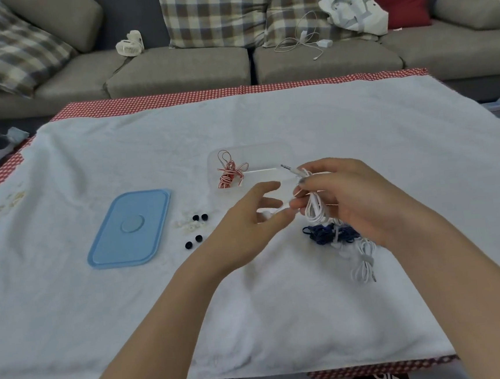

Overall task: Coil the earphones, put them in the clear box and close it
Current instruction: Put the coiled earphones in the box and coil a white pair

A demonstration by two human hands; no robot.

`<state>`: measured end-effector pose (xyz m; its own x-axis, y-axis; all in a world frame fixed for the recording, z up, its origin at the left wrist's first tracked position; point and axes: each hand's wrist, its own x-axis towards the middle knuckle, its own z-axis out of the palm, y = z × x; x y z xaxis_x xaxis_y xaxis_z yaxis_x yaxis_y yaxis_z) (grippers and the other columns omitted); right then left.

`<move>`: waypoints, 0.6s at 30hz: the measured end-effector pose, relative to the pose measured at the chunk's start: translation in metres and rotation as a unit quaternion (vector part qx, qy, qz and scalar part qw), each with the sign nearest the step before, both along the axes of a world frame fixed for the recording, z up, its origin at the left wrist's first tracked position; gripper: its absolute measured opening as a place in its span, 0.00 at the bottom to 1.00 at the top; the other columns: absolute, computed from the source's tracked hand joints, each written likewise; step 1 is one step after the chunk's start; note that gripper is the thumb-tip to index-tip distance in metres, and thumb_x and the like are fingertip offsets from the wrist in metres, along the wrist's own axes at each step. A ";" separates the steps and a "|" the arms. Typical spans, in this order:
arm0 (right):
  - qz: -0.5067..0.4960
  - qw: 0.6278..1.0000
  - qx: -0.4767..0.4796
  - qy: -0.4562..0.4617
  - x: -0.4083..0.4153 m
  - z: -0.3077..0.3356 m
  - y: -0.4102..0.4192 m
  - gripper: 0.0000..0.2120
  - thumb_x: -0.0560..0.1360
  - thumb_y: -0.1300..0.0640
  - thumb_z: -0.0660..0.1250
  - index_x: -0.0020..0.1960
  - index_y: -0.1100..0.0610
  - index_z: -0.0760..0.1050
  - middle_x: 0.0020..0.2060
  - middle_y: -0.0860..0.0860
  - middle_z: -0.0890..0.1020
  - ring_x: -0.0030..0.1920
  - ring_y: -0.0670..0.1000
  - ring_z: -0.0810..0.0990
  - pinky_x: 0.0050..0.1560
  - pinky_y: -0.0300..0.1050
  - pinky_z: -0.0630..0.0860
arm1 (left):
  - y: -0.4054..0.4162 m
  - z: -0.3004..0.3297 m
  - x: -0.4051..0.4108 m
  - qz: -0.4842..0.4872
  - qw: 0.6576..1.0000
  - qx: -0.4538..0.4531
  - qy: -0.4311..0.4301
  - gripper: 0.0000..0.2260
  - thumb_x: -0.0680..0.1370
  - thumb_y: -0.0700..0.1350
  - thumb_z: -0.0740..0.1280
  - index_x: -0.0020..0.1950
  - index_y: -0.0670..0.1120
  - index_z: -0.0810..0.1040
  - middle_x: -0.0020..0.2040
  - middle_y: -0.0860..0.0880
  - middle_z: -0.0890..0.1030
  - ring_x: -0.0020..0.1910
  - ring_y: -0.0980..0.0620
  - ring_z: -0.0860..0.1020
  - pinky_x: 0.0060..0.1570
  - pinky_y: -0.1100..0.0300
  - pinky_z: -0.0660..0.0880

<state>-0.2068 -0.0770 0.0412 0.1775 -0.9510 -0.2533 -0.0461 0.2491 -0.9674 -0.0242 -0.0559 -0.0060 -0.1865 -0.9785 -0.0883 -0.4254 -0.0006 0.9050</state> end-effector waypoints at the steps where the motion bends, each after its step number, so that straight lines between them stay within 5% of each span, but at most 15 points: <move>1: 0.011 1.000 0.012 -0.016 0.002 -0.001 0.001 0.09 0.77 0.68 0.65 0.55 0.64 0.80 0.44 0.61 0.85 0.47 0.58 0.87 0.45 0.47 0.82 | 0.001 0.001 0.003 0.001 1.000 0.008 0.007 0.23 0.80 0.56 0.69 0.73 0.61 0.68 0.62 0.58 0.79 0.56 0.59 0.82 0.59 0.55 0.80; 7: 0.096 0.990 0.072 -0.068 0.013 -0.008 0.003 0.07 0.75 0.69 0.65 0.52 0.65 0.79 0.43 0.61 0.81 0.44 0.55 0.84 0.45 0.49 0.80 | 0.005 -0.004 0.017 -0.044 0.998 0.042 0.002 0.33 0.76 0.48 0.75 0.73 0.68 0.63 0.66 0.57 0.75 0.53 0.58 0.84 0.60 0.54 0.80; 11: 0.136 0.983 0.084 -0.092 0.021 -0.006 0.005 0.05 0.74 0.70 0.66 0.49 0.63 0.78 0.39 0.61 0.79 0.40 0.55 0.81 0.39 0.43 0.79 | 0.008 -0.005 0.021 -0.064 0.997 0.040 0.020 0.12 0.82 0.44 0.68 0.65 0.53 0.77 0.57 0.51 0.82 0.46 0.53 0.85 0.51 0.58 0.82; 14: 0.138 0.987 0.066 -0.041 0.024 -0.011 0.003 0.04 0.74 0.69 0.69 0.44 0.62 0.75 0.34 0.59 0.76 0.34 0.53 0.78 0.31 0.39 0.75 | 0.008 -0.005 0.025 -0.056 0.997 0.044 0.005 0.08 0.83 0.45 0.64 0.55 0.43 0.82 0.50 0.49 0.85 0.40 0.56 0.83 0.45 0.59 0.81; 18: 0.116 0.988 0.057 0.082 0.027 -0.028 -0.002 0.08 0.72 0.64 0.73 0.39 0.59 0.73 0.31 0.57 0.75 0.30 0.52 0.76 0.29 0.40 0.70 | 0.009 -0.005 0.038 -0.037 0.997 0.053 -0.031 0.09 0.83 0.48 0.64 0.48 0.45 0.80 0.38 0.51 0.83 0.33 0.55 0.75 0.38 0.60 0.73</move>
<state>-0.1800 -0.0788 0.0130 0.3341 -0.8532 -0.4006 -0.2690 0.3210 -0.9081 0.0136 -0.0473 -0.0110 -0.2481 -0.9471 -0.2034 -0.4827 -0.0612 0.8736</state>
